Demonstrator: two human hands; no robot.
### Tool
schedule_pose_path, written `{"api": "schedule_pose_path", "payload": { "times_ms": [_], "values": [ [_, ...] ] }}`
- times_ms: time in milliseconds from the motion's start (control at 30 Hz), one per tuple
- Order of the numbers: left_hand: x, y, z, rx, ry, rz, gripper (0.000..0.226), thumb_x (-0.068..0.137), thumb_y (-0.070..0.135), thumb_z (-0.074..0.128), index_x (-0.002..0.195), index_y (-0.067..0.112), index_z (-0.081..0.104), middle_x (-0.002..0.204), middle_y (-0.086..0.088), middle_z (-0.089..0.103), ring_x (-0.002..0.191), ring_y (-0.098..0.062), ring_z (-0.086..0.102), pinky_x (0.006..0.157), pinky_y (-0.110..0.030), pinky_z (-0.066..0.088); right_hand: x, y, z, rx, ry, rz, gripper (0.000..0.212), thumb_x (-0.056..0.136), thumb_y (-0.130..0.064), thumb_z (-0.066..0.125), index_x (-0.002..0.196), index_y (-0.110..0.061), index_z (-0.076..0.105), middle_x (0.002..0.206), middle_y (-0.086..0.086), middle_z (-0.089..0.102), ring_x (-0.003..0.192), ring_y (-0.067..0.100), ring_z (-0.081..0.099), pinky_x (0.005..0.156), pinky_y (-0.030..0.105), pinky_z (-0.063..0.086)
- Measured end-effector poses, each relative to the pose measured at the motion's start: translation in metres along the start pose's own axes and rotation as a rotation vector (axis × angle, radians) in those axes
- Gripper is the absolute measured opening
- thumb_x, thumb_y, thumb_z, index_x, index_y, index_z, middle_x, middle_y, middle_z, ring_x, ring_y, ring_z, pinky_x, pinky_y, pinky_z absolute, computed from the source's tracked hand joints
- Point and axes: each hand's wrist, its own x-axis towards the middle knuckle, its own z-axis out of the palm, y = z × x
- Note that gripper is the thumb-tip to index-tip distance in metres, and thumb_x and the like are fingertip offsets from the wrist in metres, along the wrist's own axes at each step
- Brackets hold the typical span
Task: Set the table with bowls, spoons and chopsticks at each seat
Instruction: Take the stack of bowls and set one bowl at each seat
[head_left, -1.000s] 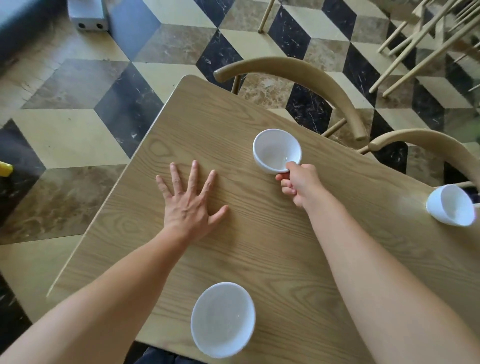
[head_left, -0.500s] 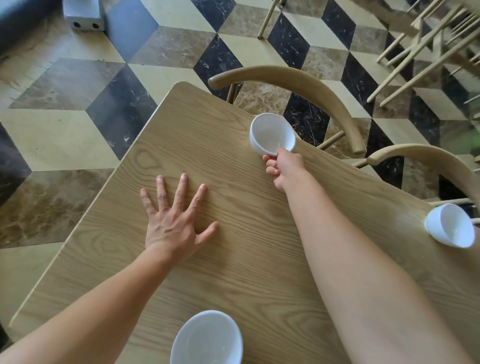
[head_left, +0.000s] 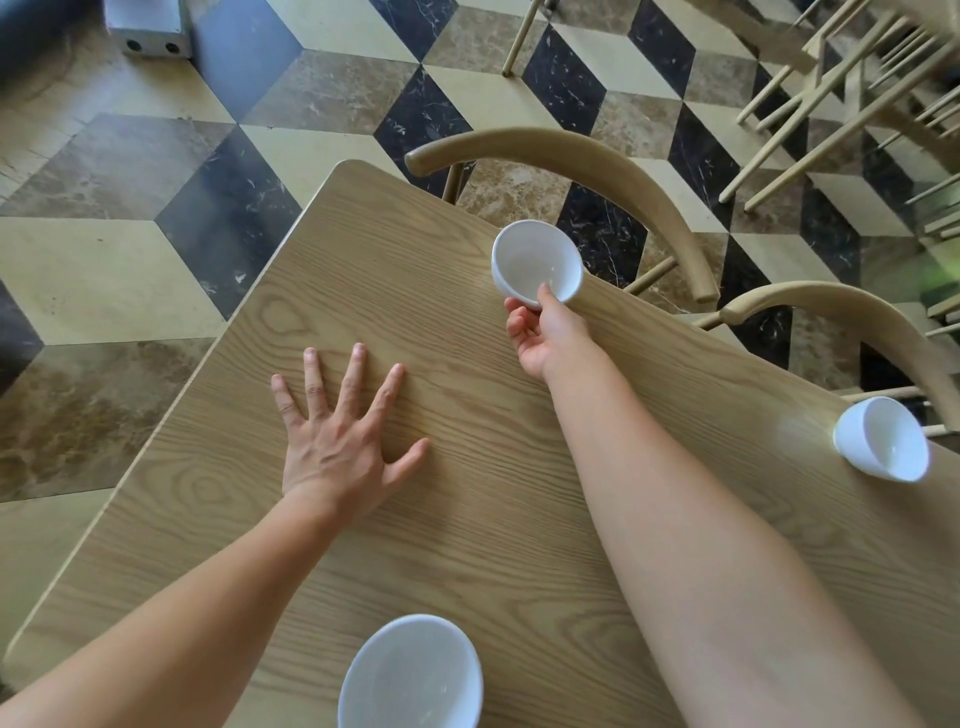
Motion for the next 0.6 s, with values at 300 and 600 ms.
{"api": "schedule_pose_path", "payload": {
  "times_ms": [300, 600],
  "values": [
    [0.001, -0.001, 0.001, -0.021, 0.009, -0.015, 0.093, 0.076, 0.089, 0.025, 0.156, 0.043, 0.015, 0.168, -0.003, 0.007, 0.15, -0.048, -0.008, 0.115, -0.071, -0.003, -0.009, 0.011, -0.023, -0.319, -0.035, -0.063, 0.034, 0.098, -0.036, 0.057, 0.09, -0.004, 0.052, 0.076, 0.015, 0.066, 0.048, 0.015, 0.053, 0.04, 0.022, 0.046],
    [-0.004, 0.0, 0.001, -0.004, 0.0, -0.033, 0.091, 0.077, 0.09, 0.025, 0.155, 0.044, 0.016, 0.168, -0.001, 0.008, 0.15, -0.046, -0.006, 0.116, -0.069, -0.004, -0.048, 0.083, -0.143, -1.449, 0.083, -0.653, 0.027, 0.093, -0.027, 0.06, 0.116, -0.013, 0.063, 0.106, 0.012, 0.058, 0.098, 0.026, 0.056, 0.09, 0.032, 0.044]
  ]
}}
